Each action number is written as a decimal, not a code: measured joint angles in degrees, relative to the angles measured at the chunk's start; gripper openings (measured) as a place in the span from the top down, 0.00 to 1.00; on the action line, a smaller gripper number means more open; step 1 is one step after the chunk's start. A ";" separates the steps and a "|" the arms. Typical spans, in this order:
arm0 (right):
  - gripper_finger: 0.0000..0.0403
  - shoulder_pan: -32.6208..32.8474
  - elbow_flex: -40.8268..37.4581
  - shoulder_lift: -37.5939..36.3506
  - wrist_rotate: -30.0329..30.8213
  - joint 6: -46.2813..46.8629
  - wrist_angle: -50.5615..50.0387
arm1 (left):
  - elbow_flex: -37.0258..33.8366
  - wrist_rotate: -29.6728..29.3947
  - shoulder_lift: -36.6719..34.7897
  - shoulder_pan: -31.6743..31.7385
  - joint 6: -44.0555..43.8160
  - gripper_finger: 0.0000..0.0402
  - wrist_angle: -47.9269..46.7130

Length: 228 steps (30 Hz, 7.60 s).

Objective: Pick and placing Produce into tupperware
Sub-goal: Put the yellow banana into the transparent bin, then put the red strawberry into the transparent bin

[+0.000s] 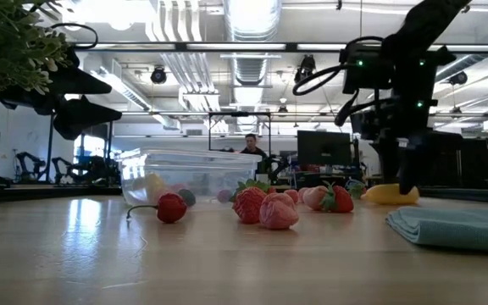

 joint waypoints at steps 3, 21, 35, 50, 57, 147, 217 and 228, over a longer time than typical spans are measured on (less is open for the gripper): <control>0.42 0.00 -0.07 0.94 0.04 -0.11 0.42 | 0.00 -0.01 0.00 -0.01 0.00 0.27 0.03; 0.55 0.01 1.10 5.20 -0.12 2.87 1.20 | 0.00 -0.01 -0.04 -0.01 -0.02 0.27 0.01; 0.62 0.02 11.18 5.06 -0.38 6.34 -2.57 | 0.00 -0.01 0.02 -0.01 0.01 0.27 -0.01; 0.62 1.31 42.77 19.91 -17.14 8.83 -4.06 | 0.00 0.01 -0.07 -0.01 0.01 0.27 0.01; 0.62 2.08 59.52 35.17 -24.62 8.70 -5.35 | 0.00 -0.01 -0.04 -0.01 -0.02 0.27 -0.01; 0.62 -21.73 -0.24 4.03 -1.41 56.36 -1.99 | 0.00 -0.01 -0.02 -0.01 -0.01 0.27 0.01; 0.35 -26.00 55.40 36.55 -2.84 38.28 -31.67 | 0.00 0.00 0.02 0.00 -0.01 0.27 0.03; 0.35 -31.60 36.20 27.27 -4.55 49.34 -20.15 | 0.00 0.01 -0.02 0.02 -0.02 0.27 -0.01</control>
